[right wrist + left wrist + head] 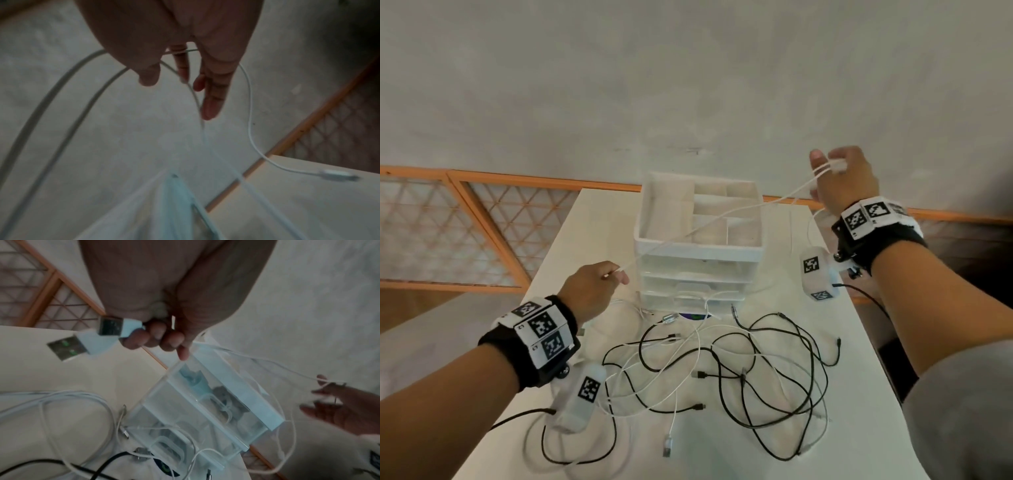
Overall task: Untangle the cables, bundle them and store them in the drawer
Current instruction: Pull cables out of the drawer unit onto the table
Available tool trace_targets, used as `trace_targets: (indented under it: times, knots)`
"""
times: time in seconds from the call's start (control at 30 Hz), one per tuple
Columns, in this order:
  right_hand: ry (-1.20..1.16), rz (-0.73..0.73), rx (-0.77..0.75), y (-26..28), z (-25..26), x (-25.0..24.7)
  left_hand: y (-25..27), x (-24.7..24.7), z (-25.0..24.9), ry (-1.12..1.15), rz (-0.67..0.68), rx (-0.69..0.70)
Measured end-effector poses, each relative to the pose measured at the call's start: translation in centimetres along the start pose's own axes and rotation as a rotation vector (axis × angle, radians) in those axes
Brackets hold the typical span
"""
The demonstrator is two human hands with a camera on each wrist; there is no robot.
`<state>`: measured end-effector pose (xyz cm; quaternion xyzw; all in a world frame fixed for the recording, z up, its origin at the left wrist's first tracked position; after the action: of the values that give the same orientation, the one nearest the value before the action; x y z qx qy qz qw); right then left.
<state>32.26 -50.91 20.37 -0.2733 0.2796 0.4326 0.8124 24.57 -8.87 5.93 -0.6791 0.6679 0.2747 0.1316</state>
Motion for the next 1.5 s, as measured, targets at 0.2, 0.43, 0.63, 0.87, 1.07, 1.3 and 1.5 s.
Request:
trace_targets:
  times: [0.2, 0.43, 0.63, 0.87, 1.07, 1.3, 1.5]
  knots:
    - [-0.187, 0.406, 0.29, 4.2, -3.4, 6.1, -0.5, 0.2, 1.3, 0.038, -0.093, -0.112]
    - [-0.728, 0.508, -0.048, 8.0, 8.4, 5.0, 0.5, 12.5, -5.6, 0.1, 0.373, 0.065]
    - [-0.951, 0.196, -0.098, 5.6, 7.9, 0.1, 0.5, 17.5, -0.1, -0.221, 0.428, -0.152]
    - [-0.492, -0.049, 0.001, 1.9, -2.0, 0.7, 0.5, 12.6, 7.1, -0.436, 0.445, -0.318]
    - [-0.27, 0.081, -0.021, 0.0, -2.4, 3.1, 0.7, 9.4, 7.3, -0.256, 0.45, -0.328]
    - [-0.452, 0.048, -0.163, -1.4, 2.3, 1.1, 1.2, 6.1, 0.7, 0.062, 0.463, -0.184]
    - [-0.318, 0.247, -0.03, -0.4, -4.4, 6.4, 1.6, 4.6, -0.9, 0.181, 0.427, -0.109]
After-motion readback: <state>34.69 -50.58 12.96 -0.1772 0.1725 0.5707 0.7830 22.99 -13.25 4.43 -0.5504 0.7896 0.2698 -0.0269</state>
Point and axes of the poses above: each hand's wrist, its own y-axis away from the middle knuckle, its own x-axis out of the palm, z = x × y, the point moved 10 cm from there along -y, towards the middle knuckle, and after that the axes turned 5 degrees about y, right-handed, at the moved point
